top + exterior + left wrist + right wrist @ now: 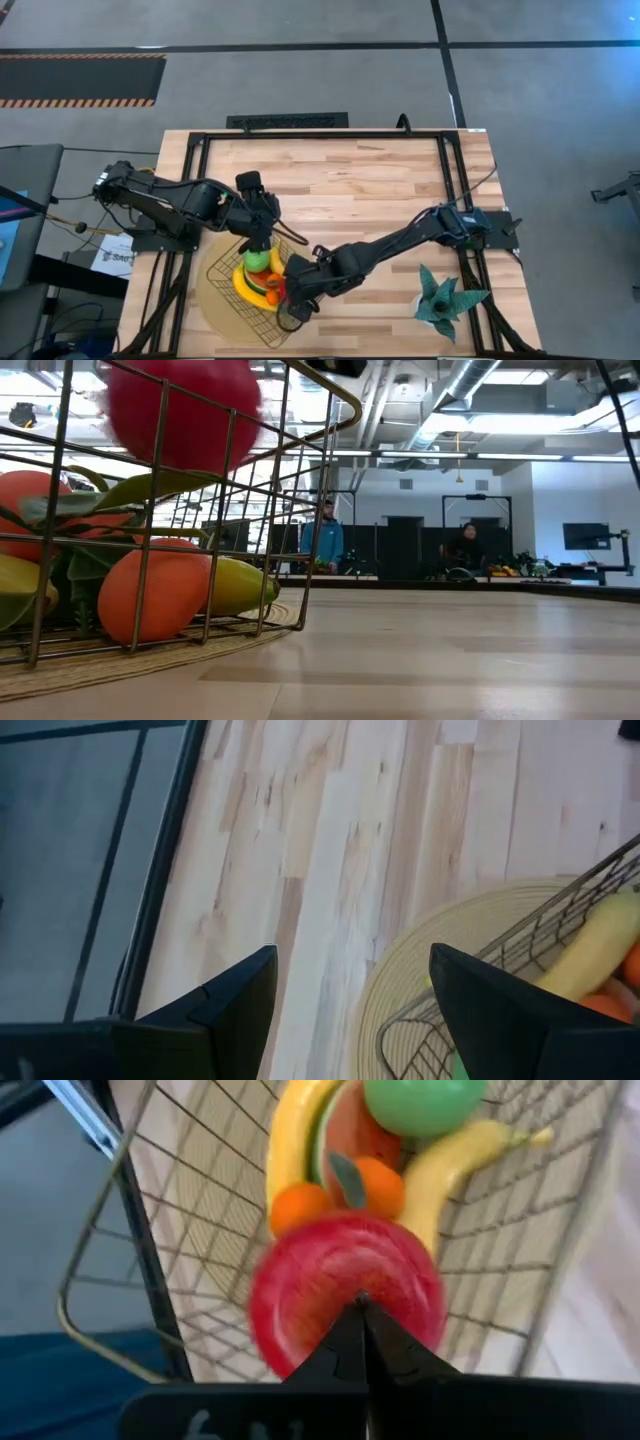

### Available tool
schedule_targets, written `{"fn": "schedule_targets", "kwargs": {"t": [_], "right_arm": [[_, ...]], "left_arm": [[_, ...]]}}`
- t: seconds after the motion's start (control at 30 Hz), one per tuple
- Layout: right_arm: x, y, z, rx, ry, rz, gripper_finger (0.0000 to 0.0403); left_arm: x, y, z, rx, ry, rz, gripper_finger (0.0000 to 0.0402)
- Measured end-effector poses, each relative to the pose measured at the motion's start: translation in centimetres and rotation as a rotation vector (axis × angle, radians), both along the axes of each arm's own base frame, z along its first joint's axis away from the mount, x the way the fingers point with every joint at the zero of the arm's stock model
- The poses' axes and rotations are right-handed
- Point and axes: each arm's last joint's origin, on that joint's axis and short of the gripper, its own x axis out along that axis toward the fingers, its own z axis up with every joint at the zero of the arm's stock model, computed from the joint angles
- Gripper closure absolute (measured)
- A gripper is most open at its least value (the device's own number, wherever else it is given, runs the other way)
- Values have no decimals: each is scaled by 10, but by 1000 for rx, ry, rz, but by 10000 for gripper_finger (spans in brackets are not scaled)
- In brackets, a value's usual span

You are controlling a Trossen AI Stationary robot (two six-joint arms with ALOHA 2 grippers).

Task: Build produce basket
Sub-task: Put the red apple into the gold wire basket, then return to Home Position

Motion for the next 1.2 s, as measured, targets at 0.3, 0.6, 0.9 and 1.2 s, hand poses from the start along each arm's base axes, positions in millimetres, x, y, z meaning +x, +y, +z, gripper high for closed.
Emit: {"fn": "schedule_targets", "kwargs": {"t": [0.3,0.6,0.9,1.2], "right_arm": [[5,-4,-12,34,50,11,403],[7,-12,-10,36,60,67,374],[7,-12,-11,33,66,69,308],[-18,-41,32,-32,154,17,274]], "left_arm": [[-2,0,-1,-1,28,-4,153],[-3,1,-1,-3,34,-5,153],[-3,1,-1,-3,34,-4,153],[-20,0,10,20,-6,14,153]]}}
